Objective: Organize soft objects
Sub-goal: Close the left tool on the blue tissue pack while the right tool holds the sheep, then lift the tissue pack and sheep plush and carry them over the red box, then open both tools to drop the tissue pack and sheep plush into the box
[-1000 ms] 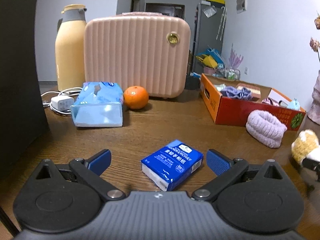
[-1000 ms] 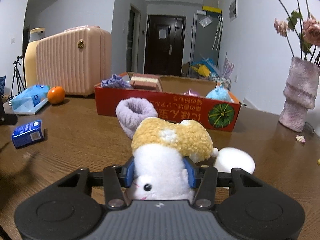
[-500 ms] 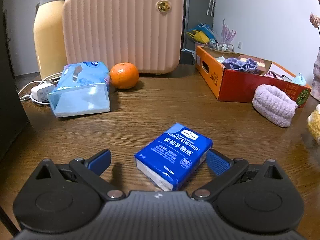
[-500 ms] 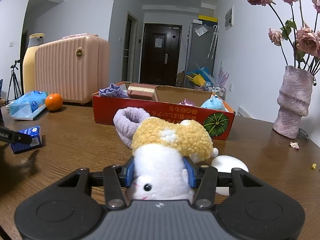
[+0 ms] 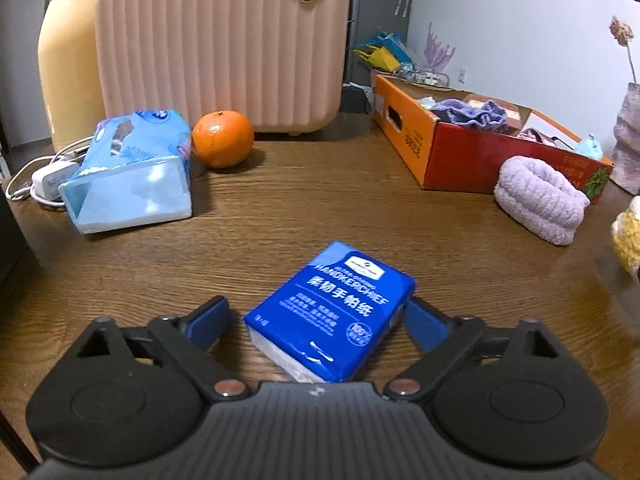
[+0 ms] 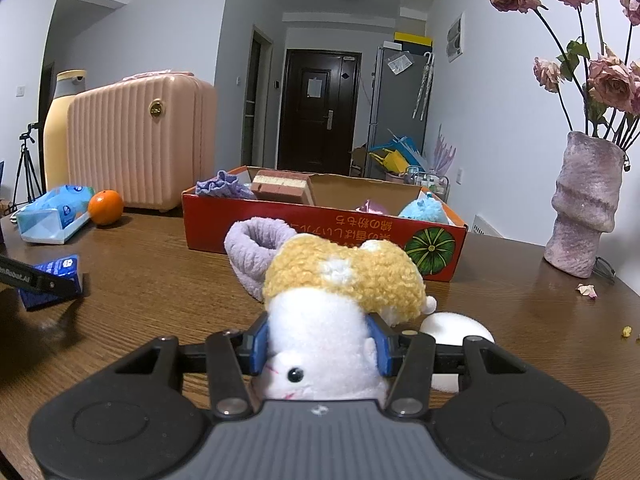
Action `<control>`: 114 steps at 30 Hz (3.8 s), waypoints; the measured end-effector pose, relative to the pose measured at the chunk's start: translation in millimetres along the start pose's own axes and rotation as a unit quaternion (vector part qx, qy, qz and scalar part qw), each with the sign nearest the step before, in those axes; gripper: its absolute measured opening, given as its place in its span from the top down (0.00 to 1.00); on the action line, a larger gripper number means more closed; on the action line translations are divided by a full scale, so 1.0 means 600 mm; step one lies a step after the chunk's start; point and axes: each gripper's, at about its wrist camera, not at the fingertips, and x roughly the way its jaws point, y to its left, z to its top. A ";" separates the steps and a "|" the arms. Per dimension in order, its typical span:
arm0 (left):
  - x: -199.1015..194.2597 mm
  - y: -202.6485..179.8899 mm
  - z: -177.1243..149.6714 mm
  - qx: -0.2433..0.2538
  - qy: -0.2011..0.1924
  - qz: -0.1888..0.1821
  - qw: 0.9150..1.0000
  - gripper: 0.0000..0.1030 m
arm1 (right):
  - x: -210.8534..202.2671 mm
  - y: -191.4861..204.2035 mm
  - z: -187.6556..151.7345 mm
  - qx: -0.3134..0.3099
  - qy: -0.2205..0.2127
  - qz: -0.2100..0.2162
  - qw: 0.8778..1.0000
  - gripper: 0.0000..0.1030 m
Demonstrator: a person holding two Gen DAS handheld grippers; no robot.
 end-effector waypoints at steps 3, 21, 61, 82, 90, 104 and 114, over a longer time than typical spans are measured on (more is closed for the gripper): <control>-0.003 -0.004 -0.001 0.008 -0.006 -0.007 1.000 0.26 | -0.001 0.000 0.000 -0.001 -0.002 0.000 1.000 0.53; -0.048 -0.038 -0.006 0.039 -0.082 0.001 0.996 0.30 | -0.015 0.001 0.003 -0.008 -0.027 -0.004 1.000 0.52; -0.047 -0.206 0.091 -0.046 -0.192 -0.014 0.980 0.31 | 0.019 -0.061 0.072 0.039 -0.116 -0.033 0.992 0.52; 0.012 -0.257 0.161 -0.075 -0.212 -0.017 0.974 0.31 | 0.114 -0.102 0.130 0.066 -0.125 -0.037 0.989 0.52; 0.040 -0.268 0.186 -0.080 -0.217 -0.012 0.973 0.31 | 0.153 -0.106 0.146 0.064 -0.124 -0.038 0.989 0.52; 0.084 -0.275 0.220 -0.086 -0.226 0.005 0.970 0.31 | 0.211 -0.108 0.179 0.051 -0.123 -0.041 0.990 0.52; 0.115 -0.280 0.244 -0.090 -0.226 0.015 0.970 0.42 | 0.250 -0.097 0.195 0.035 -0.109 -0.042 0.993 0.52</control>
